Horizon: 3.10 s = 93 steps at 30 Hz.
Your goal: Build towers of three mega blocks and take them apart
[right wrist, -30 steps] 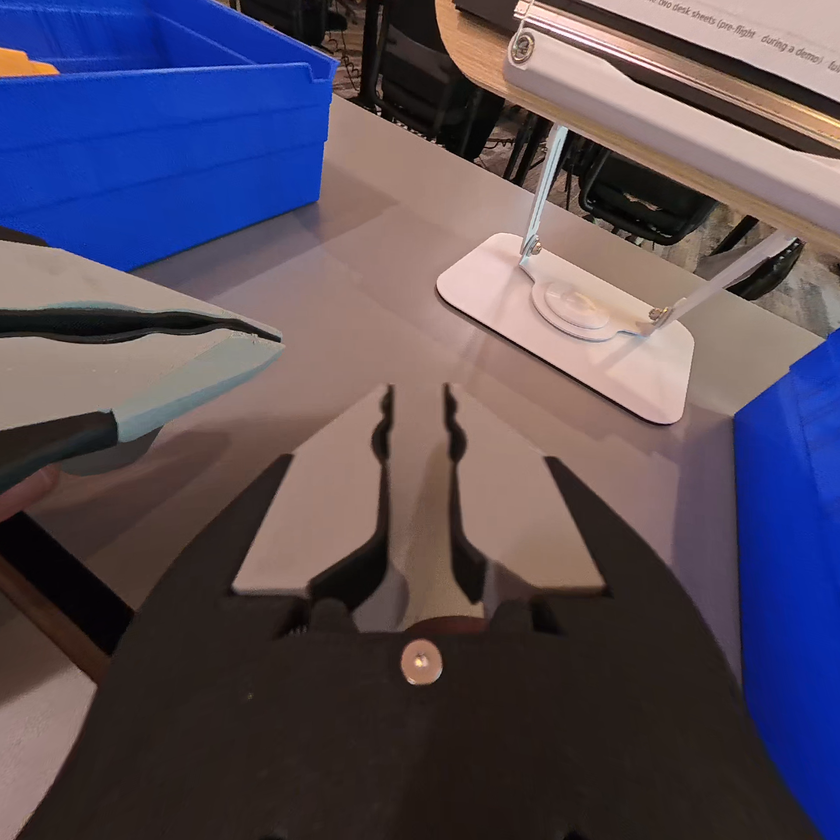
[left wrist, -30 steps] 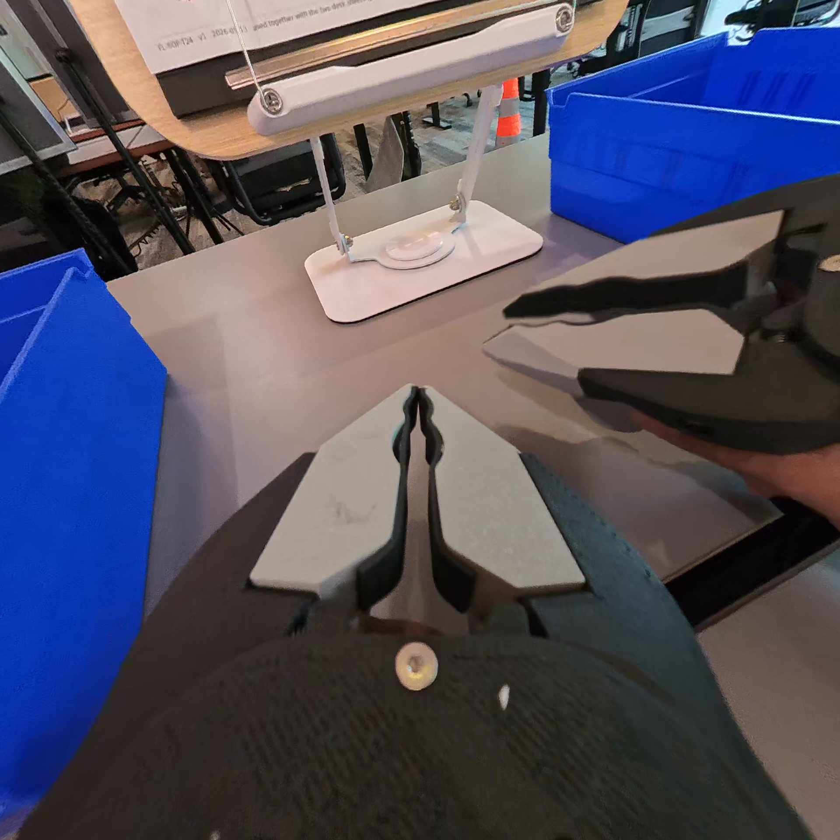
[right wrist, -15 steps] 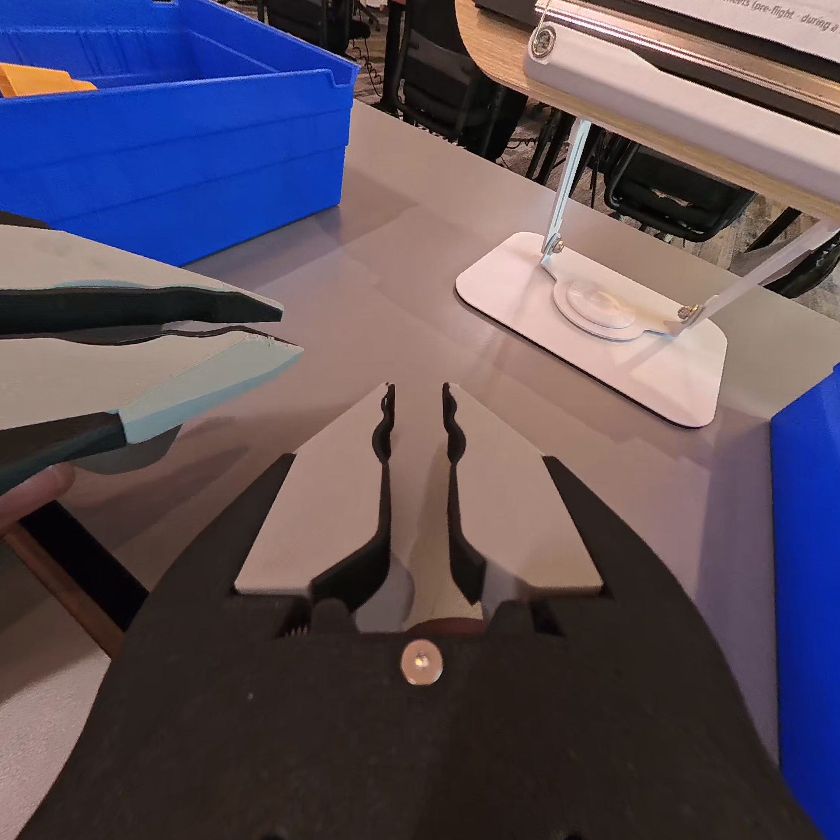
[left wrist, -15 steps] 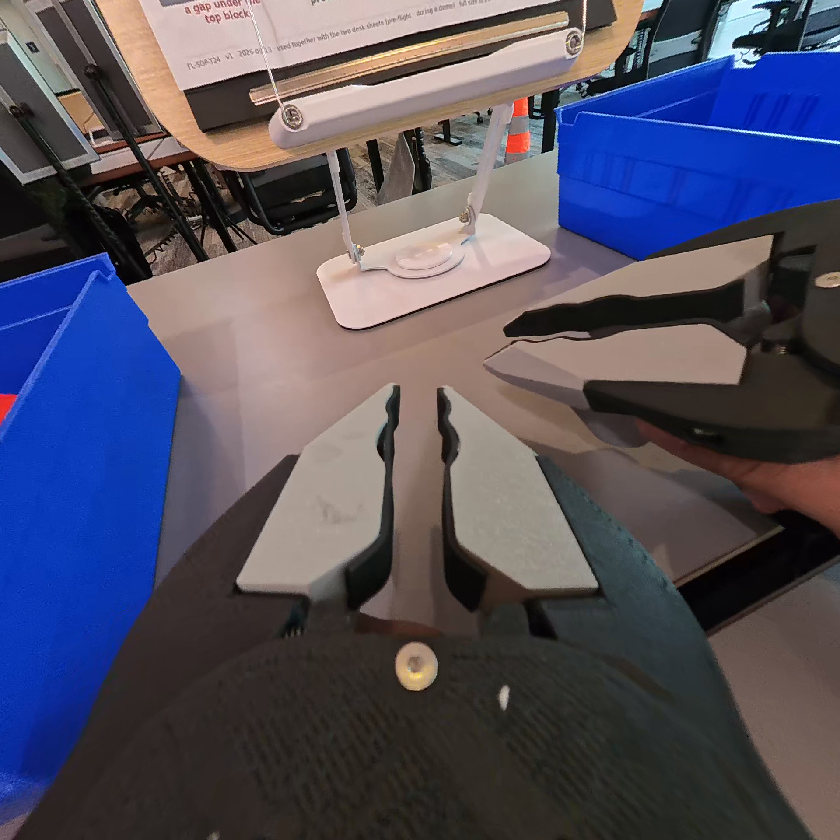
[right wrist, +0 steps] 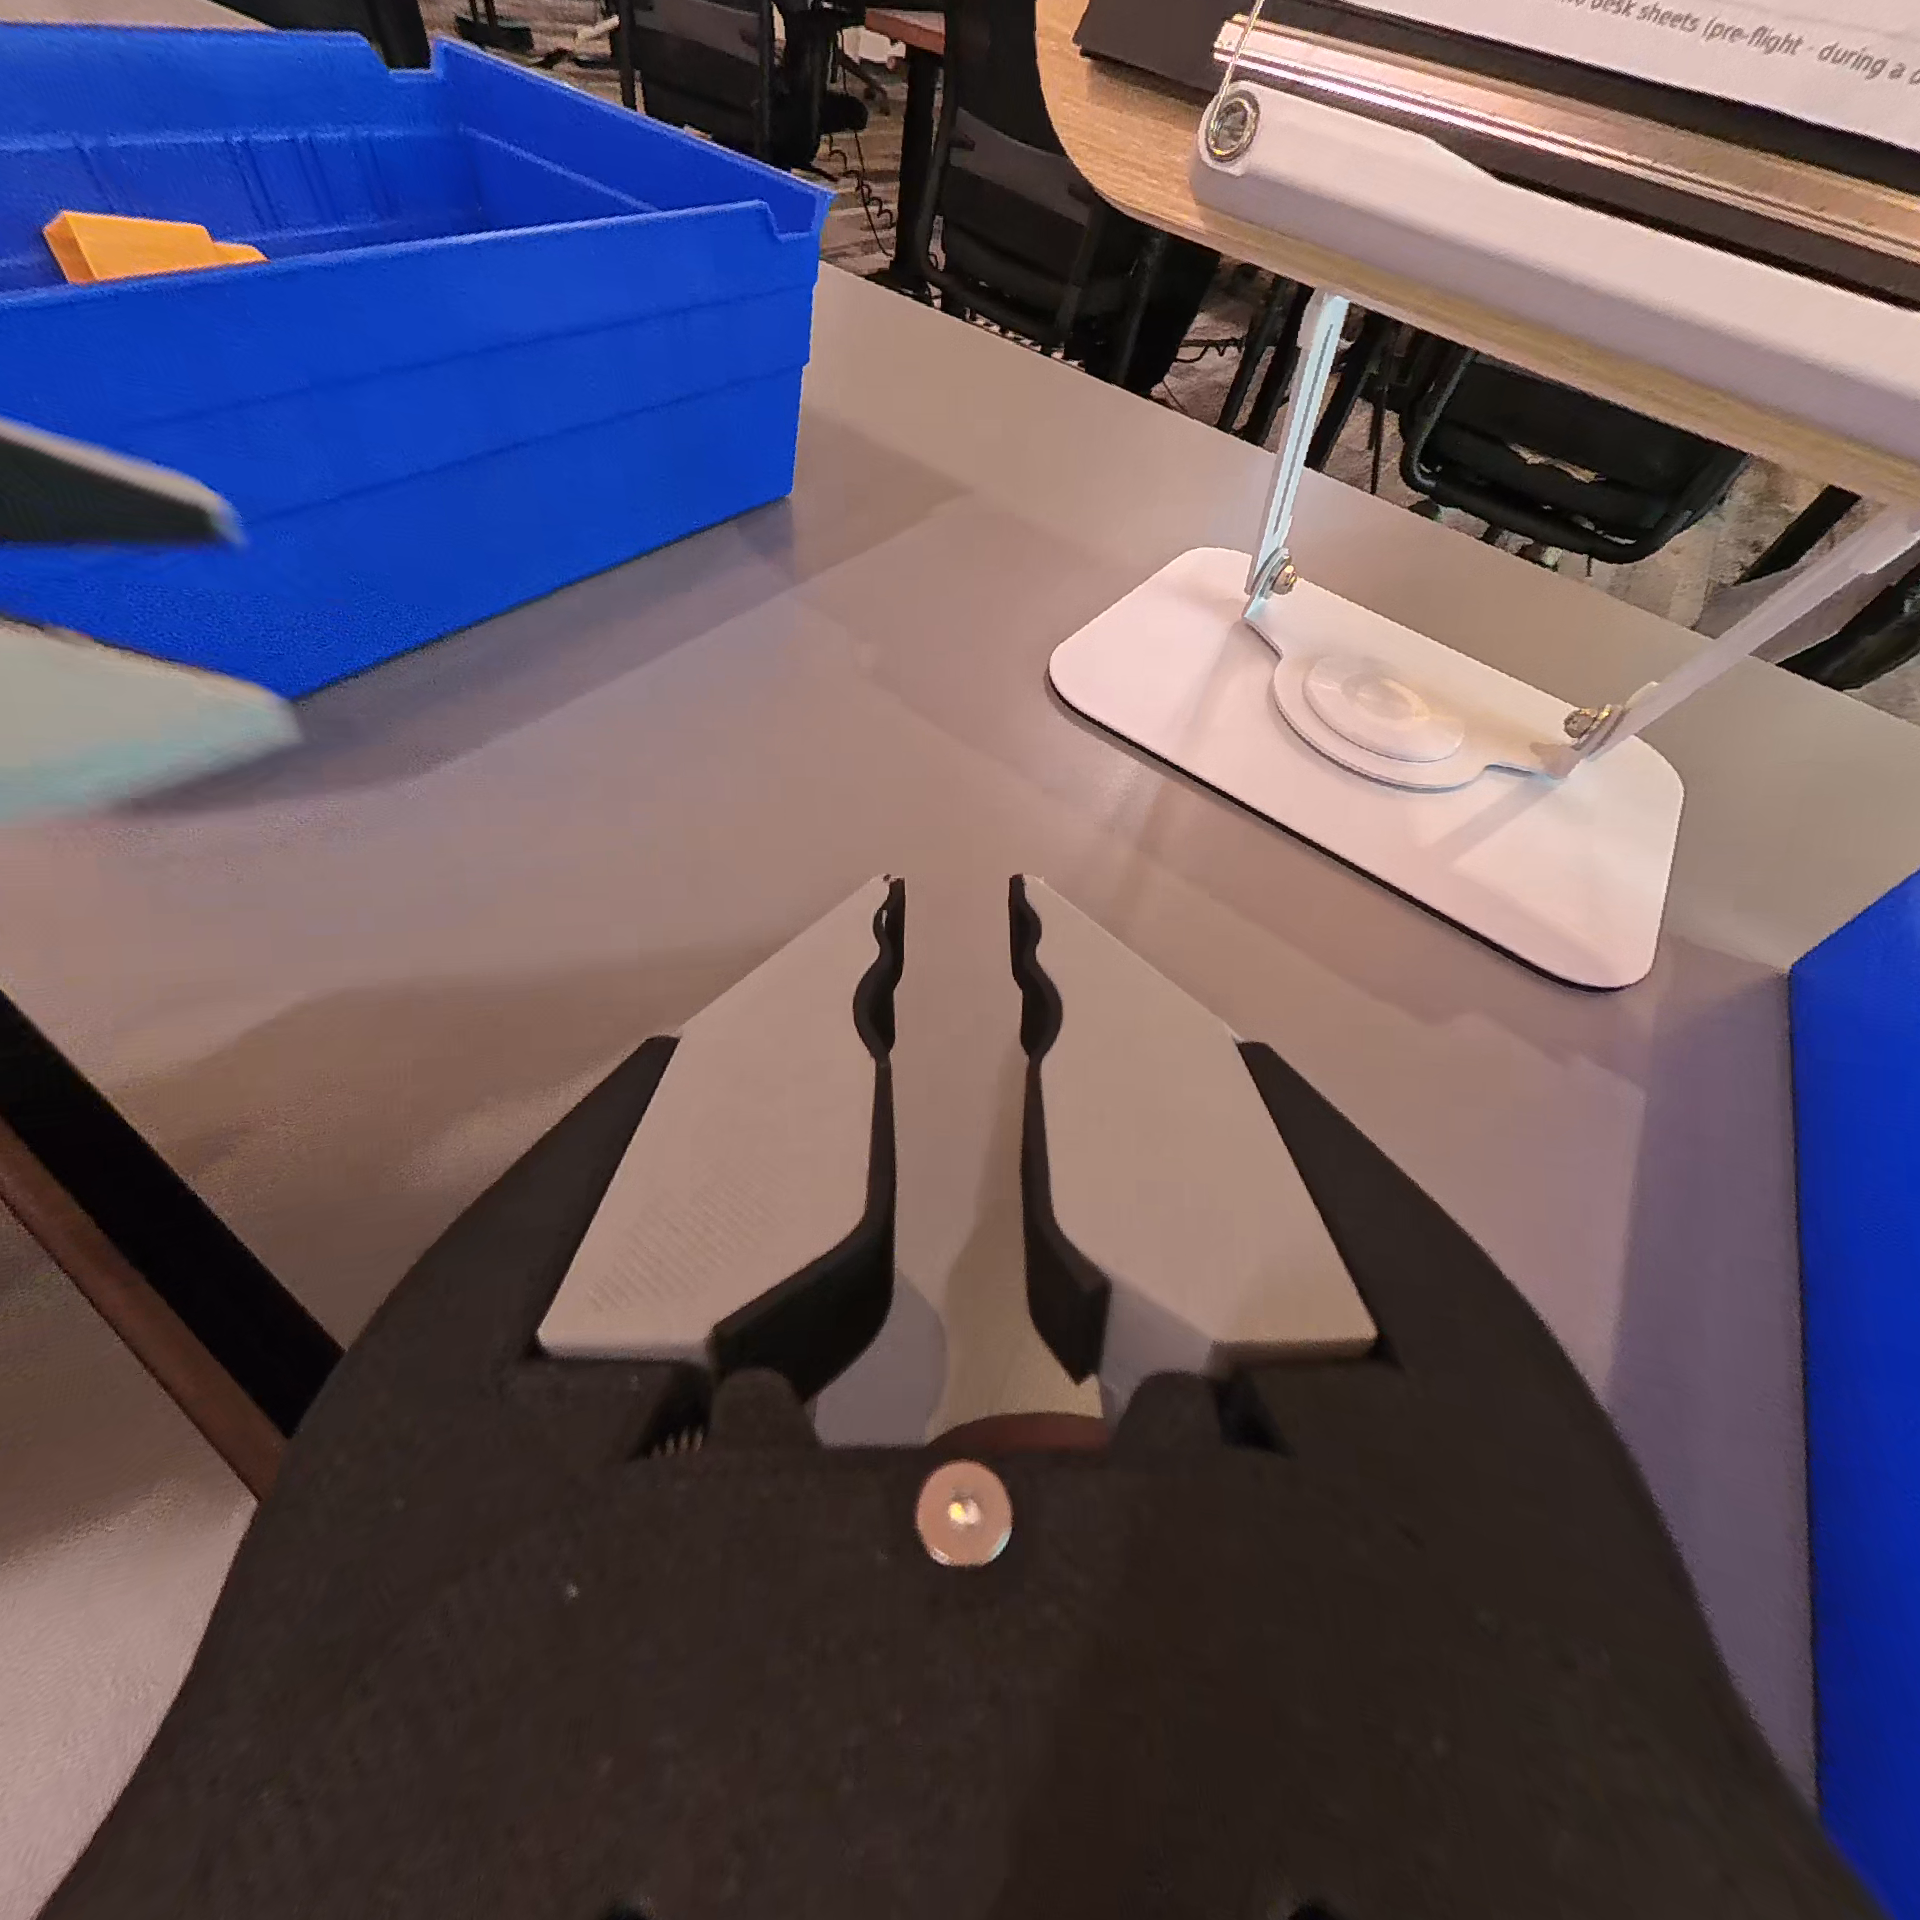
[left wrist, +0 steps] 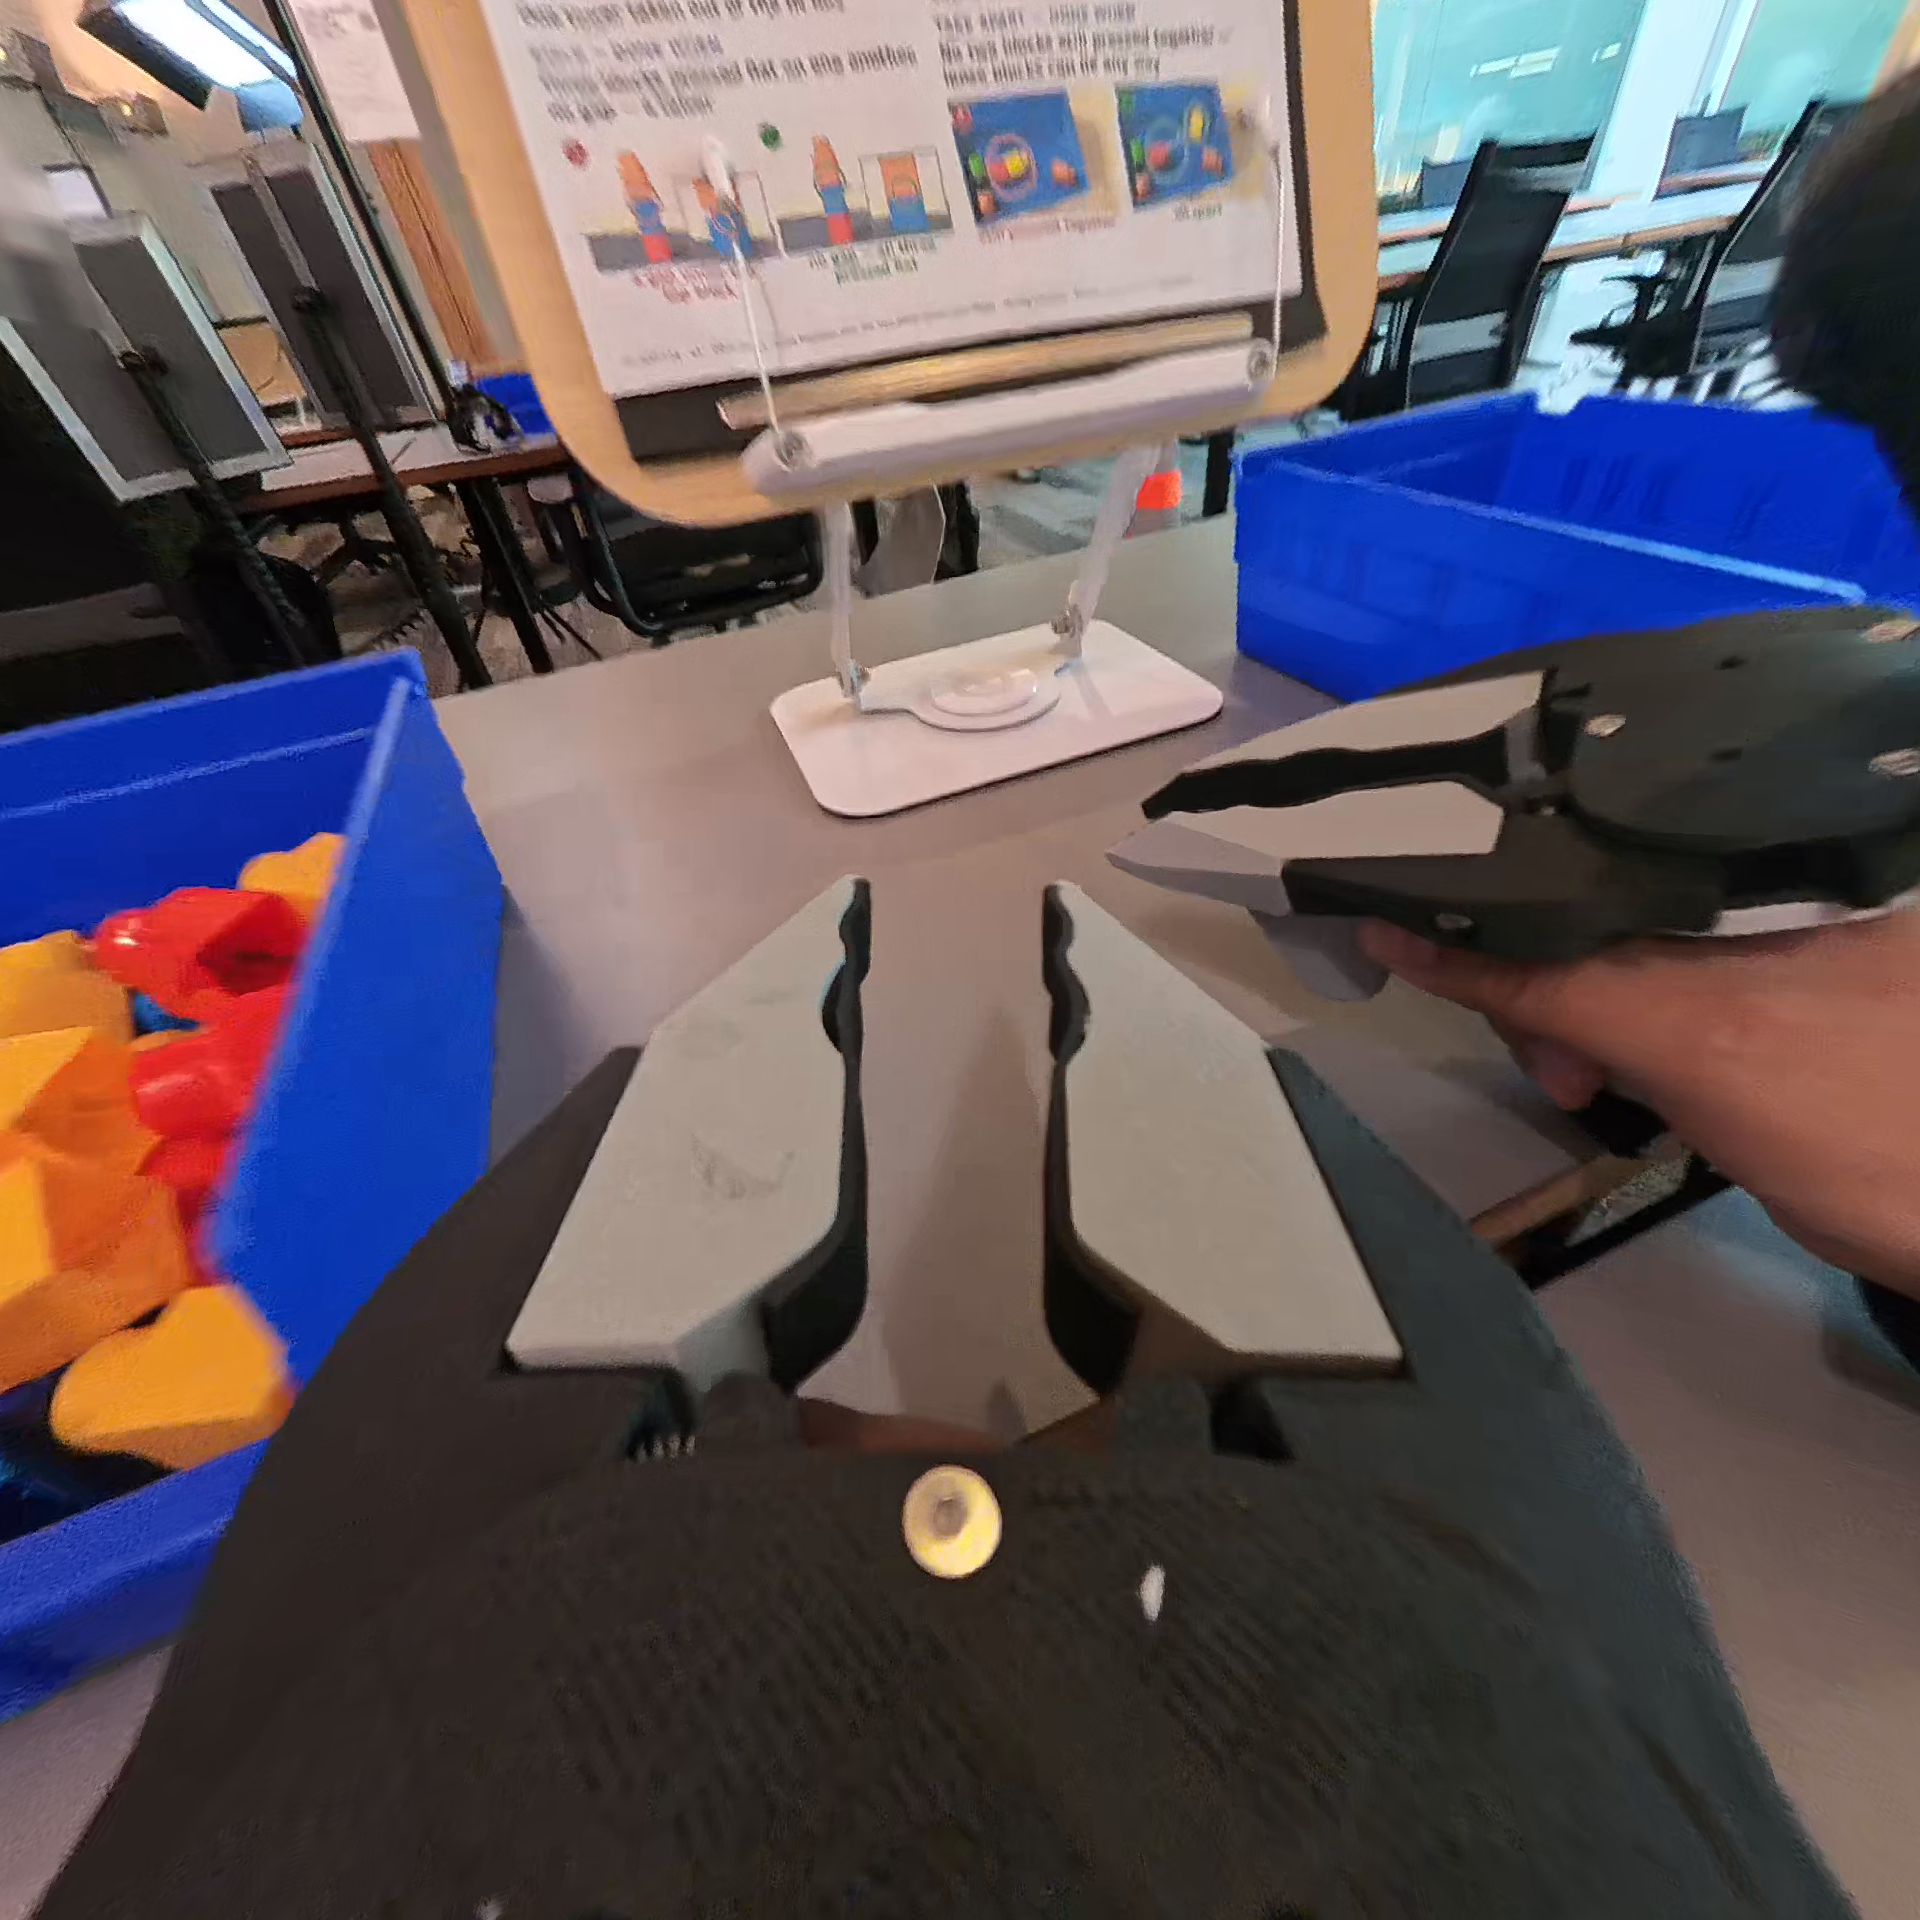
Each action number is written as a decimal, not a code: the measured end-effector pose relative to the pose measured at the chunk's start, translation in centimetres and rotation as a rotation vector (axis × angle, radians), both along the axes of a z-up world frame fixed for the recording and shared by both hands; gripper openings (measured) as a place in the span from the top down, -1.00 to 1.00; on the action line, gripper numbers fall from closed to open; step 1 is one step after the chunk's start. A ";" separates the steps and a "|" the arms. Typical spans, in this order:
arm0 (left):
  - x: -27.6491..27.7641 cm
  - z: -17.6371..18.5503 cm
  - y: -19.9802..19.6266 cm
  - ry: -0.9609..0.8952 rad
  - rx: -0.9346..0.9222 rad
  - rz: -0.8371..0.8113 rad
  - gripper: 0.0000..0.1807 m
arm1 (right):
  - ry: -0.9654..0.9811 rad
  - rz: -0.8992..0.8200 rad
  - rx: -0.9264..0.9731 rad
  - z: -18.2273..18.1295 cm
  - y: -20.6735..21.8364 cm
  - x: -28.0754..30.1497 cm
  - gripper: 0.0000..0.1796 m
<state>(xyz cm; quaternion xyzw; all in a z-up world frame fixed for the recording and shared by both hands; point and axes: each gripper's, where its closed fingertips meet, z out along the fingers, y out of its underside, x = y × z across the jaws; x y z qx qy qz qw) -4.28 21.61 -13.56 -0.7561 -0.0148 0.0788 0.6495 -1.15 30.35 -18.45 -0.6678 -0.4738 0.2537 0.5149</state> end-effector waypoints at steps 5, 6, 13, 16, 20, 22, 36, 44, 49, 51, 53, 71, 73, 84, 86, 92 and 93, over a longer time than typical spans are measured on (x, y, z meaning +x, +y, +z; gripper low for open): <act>-6.3 4.7 -4.5 0.008 0.018 0.113 0.60 | 0.016 0.008 0.001 0.4 -0.2 -0.1 0.81; -8.5 5.3 -5.2 0.015 0.005 0.162 0.60 | 0.019 0.011 0.003 0.5 -0.3 -0.1 0.81; -19.2 0.8 -8.0 -0.061 -0.364 0.325 0.56 | 0.007 0.024 0.013 0.3 -0.6 -0.3 0.81; -20.2 -1.3 -7.8 -0.071 -0.476 0.323 0.56 | 0.012 0.026 0.006 0.4 -0.6 -0.4 0.81; -20.3 -2.6 -6.5 -0.061 -0.537 0.328 0.56 | -0.002 0.027 0.008 0.1 -0.6 -0.4 0.81; -20.4 -3.2 -5.8 -0.041 -0.559 0.343 0.56 | -0.002 0.027 0.008 0.1 -0.6 -0.4 0.81; -23.4 -3.1 -6.1 0.192 -0.602 0.460 0.99 | 0.016 0.045 -0.004 0.4 -0.9 -0.6 0.81; -18.0 6.2 -5.5 0.134 -0.297 0.311 0.99 | 0.047 0.078 -0.005 1.0 -1.6 -0.9 0.81; -10.1 8.9 -3.4 0.045 -0.188 0.074 0.99 | 0.197 0.108 0.015 4.0 -2.3 -0.4 0.74; -7.5 9.2 -2.4 -0.044 -0.166 -0.013 0.99 | 0.285 0.180 0.039 5.7 -3.5 -0.3 0.70; -5.7 9.0 -1.5 -0.133 -0.165 -0.085 0.99 | 0.355 0.268 0.061 7.1 -5.1 -0.3 0.66; 1.3 3.0 1.0 -0.391 -0.242 -0.320 0.99 | 0.156 0.396 0.167 4.5 -8.3 -2.2 0.63; 1.2 2.8 0.9 -0.414 -0.245 -0.329 0.99 | 0.135 0.406 0.153 4.1 -8.3 -2.2 0.63; 3.1 3.3 -0.1 -0.221 -0.325 -0.381 0.89 | 0.063 0.311 0.101 2.9 -6.0 -1.8 0.64; 3.4 3.1 0.2 -0.198 -0.340 -0.377 0.88 | 0.045 0.317 0.114 2.7 -6.2 -1.9 0.64; 3.1 0.9 1.2 -0.147 -0.459 -0.322 0.82 | 0.020 0.329 0.155 2.5 -6.6 -2.1 0.64; 3.0 0.7 1.4 -0.146 -0.465 -0.320 0.81 | 0.022 0.333 0.159 2.6 -6.7 -2.1 0.64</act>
